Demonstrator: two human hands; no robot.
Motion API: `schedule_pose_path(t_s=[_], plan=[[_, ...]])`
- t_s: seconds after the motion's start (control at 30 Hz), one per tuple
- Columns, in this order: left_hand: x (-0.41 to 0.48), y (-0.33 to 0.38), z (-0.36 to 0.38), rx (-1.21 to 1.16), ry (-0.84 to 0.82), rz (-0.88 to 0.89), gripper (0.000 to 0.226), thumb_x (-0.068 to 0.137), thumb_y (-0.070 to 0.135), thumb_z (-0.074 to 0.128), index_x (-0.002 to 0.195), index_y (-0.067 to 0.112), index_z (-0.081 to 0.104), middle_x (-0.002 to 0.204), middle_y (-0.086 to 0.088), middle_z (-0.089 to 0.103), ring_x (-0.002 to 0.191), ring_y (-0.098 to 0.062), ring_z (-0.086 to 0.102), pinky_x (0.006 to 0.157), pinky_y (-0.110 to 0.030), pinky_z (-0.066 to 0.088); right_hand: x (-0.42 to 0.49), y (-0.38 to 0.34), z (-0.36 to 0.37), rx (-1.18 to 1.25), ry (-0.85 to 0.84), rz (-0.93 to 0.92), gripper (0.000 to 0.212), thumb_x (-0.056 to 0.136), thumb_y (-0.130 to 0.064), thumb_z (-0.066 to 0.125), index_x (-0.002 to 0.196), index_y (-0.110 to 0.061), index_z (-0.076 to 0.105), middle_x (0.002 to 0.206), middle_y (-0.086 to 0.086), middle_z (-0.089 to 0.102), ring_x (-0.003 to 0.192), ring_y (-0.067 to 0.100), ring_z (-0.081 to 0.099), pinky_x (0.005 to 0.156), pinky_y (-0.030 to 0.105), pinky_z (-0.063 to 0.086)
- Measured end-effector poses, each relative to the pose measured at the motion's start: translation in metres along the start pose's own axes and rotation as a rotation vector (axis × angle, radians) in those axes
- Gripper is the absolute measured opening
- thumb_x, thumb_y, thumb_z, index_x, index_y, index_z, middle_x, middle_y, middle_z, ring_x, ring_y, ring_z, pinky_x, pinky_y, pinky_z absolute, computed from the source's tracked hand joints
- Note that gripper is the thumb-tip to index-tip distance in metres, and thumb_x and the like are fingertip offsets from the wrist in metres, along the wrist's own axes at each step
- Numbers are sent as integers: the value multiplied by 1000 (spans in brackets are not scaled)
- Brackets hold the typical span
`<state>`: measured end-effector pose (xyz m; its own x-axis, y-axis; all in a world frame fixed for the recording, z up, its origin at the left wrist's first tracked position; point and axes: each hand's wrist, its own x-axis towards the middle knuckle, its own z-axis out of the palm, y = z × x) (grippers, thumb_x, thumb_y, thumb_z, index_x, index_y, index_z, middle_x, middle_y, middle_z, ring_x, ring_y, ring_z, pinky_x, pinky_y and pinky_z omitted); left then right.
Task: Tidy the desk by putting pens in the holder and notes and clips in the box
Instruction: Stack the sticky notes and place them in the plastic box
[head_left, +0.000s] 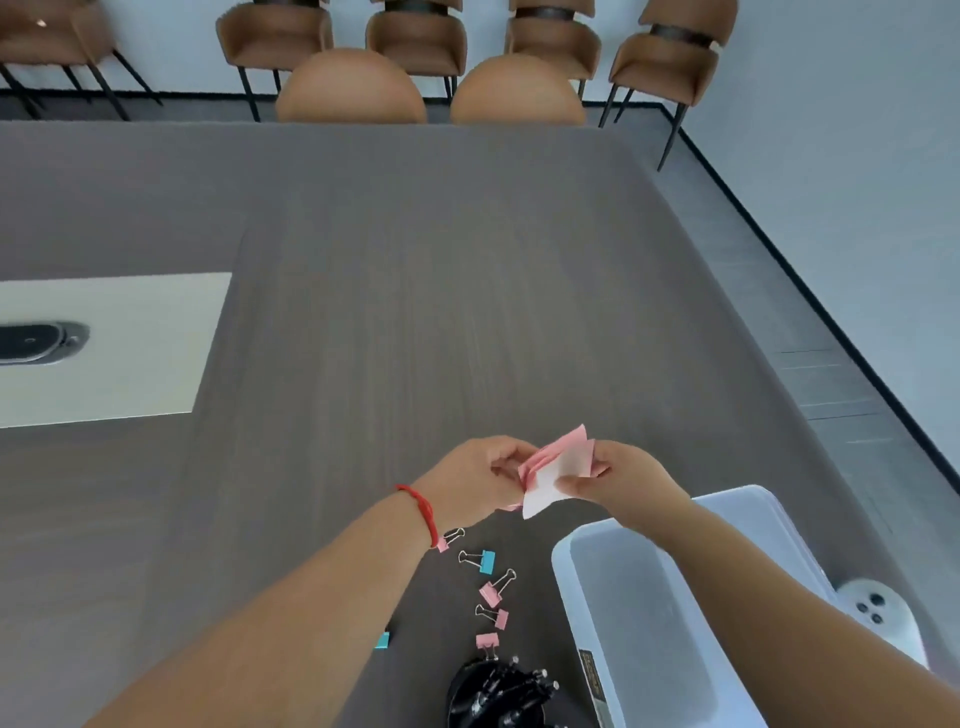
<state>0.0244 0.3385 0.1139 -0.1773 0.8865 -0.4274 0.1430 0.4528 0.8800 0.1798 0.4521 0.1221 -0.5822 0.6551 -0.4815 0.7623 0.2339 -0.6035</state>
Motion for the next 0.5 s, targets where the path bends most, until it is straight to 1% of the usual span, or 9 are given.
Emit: schedule_pose_path(t_s=[0.07,0.1,0.17,0.23,0.3,0.33,0.4,0.43,0.5], plan=[[-1,14,25,50,-97,1,34,78,0,59,94,29,64,83,10,67,67,0,61,65,-13,48,-22,18,-15,51,26,38,13,84,-28,67,96,-24,68,88,-4,72,83,22,66,71,31,50],[-1,20,39,107,-126,-4,28,78,6,62,93,29,62,85,8,65,69,-5,59,65,-15,47,-33,29,-22,75,29,67,15,84,-28,66,97,-22,68,92,-1,72,86,23,66,72,31,49],[2,28,70,230,-128,-15,11,81,16,62,82,26,57,76,5,60,61,-9,52,56,-18,42,-52,54,-31,169,10,142,17,85,-27,65,101,-21,66,99,-1,71,90,17,63,75,30,46],[10,29,100,310,-95,-50,19,83,16,55,66,24,49,67,3,53,57,-14,49,52,-26,45,-69,78,-36,218,-17,205,8,87,-25,63,95,-23,63,99,-1,69,85,13,60,73,28,47],[18,28,124,364,-90,-114,22,78,11,50,60,23,45,66,-1,53,64,-24,56,63,-37,53,-79,102,-31,267,-5,273,11,88,-24,61,96,-18,63,101,3,68,84,16,60,72,29,50],[22,25,133,402,-98,-143,21,77,8,48,60,21,46,66,-2,55,69,-28,60,65,-38,54,-82,112,-26,296,15,307,14,87,-22,60,99,-15,62,103,5,68,84,19,60,73,31,52],[28,21,143,510,-119,-191,17,76,2,49,71,15,58,77,-8,66,78,-31,65,65,-34,52,-81,126,-11,328,60,360,18,87,-20,59,102,-11,60,102,8,66,82,23,59,78,37,53],[30,17,146,574,-124,-217,19,75,-1,53,84,11,65,88,-13,70,82,-32,65,69,-34,53,-78,131,-2,323,73,381,19,87,-20,59,103,-11,59,101,8,64,83,25,59,81,40,53],[34,8,147,689,-75,-273,35,73,-2,63,107,6,64,106,-15,69,94,-32,65,82,-36,53,-69,136,20,305,75,393,22,87,-21,57,107,-12,58,100,6,62,89,29,62,83,42,54]])
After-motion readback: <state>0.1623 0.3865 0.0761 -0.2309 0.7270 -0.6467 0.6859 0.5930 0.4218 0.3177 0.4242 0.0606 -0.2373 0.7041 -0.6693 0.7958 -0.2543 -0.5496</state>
